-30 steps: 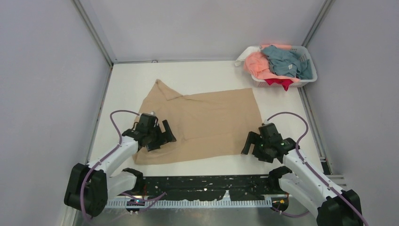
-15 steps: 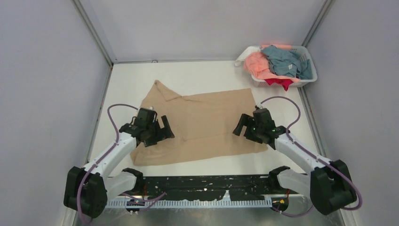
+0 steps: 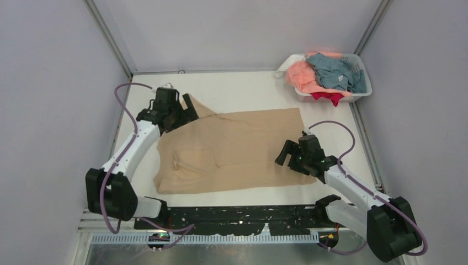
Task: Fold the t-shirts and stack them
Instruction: Grab the side of the flattened tshirt furthest away from the robot with both arms
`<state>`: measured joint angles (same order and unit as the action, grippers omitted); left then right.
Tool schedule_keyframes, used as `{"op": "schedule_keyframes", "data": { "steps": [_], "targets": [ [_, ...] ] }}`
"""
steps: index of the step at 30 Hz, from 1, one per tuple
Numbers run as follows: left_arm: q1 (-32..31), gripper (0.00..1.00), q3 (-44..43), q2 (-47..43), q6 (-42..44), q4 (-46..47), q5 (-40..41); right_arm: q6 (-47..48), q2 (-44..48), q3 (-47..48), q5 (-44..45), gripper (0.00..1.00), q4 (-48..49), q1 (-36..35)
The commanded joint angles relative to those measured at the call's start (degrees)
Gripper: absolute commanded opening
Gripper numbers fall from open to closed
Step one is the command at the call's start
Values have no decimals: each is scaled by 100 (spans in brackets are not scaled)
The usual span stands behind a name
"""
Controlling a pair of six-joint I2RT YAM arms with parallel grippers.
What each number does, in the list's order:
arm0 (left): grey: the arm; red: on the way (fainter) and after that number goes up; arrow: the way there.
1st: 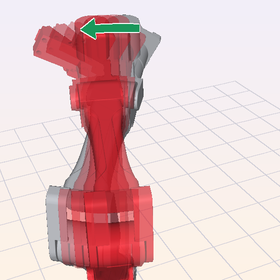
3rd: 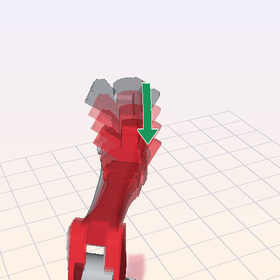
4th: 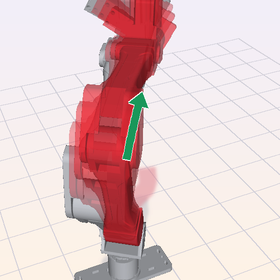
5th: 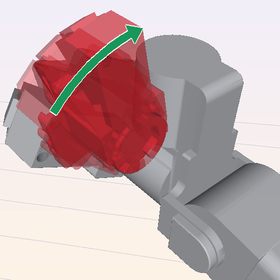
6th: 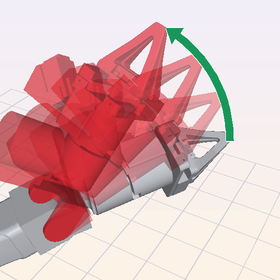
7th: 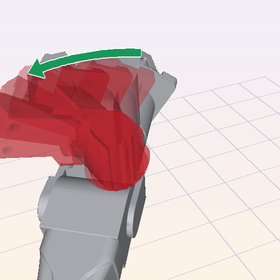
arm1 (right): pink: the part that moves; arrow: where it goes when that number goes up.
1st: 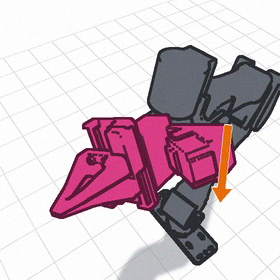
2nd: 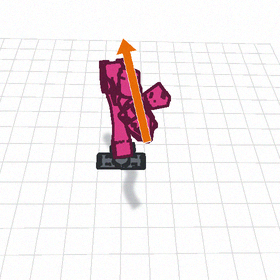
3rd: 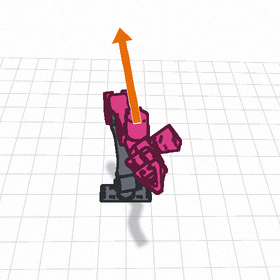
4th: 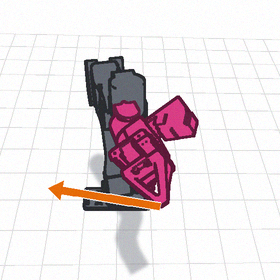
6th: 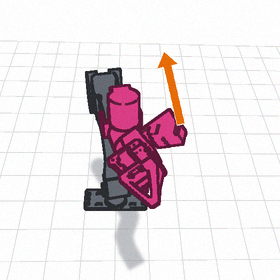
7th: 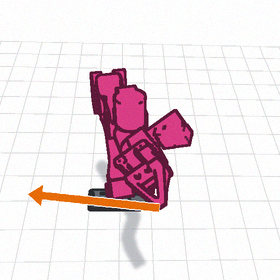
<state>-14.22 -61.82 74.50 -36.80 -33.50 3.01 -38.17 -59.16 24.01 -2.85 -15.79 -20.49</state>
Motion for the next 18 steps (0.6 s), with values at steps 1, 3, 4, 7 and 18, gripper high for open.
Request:
{"op": "schedule_keyframes", "data": {
  "steps": [1, 3, 4, 7, 18],
  "targets": [
    [414, 100, -1031, 1122, 149, 42, -205, -45, 372, -107, 138, 95, -1078, -21],
    [589, 100, -1545, 1762, 155, 91, -781, 70, 427, 67, 181, 95, -1159, -16],
    [643, 100, -1818, 2080, 120, 253, -842, 142, 404, 134, 220, 95, -1177, -16],
    [768, 100, -2869, 3238, 88, 176, -805, 381, 395, 524, 260, 95, -1067, -19],
    [916, 100, -6910, 6366, -360, -872, -733, 555, 616, 899, 573, 95, 74, 9]
  ]
}}
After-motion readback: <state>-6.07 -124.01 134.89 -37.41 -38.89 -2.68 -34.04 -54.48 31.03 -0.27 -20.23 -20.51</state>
